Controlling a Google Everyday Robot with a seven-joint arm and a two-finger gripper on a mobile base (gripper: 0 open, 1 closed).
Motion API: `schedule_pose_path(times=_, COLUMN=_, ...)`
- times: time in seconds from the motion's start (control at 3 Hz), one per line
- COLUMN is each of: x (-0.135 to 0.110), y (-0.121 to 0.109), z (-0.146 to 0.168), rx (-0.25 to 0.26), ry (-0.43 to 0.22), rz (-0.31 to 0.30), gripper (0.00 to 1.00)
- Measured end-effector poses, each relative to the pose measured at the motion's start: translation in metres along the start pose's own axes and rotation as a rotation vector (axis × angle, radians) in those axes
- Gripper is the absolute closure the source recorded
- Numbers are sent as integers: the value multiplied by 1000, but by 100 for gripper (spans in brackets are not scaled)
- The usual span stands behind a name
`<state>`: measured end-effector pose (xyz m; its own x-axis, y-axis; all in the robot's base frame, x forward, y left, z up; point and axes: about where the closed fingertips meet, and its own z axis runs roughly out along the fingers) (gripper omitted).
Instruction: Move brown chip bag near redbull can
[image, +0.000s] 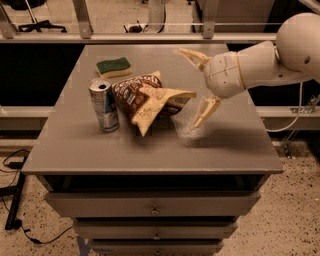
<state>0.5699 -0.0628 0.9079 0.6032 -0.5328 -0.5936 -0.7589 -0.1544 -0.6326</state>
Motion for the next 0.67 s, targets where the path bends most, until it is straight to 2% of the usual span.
schedule_pose_path(times=0.33, x=0, y=-19, z=-49, rx=140, ry=111, rz=-13, gripper=0)
schedule_pose_path(times=0.67, x=0, y=-22, z=-49, rx=150, ry=115, rz=-14, gripper=0)
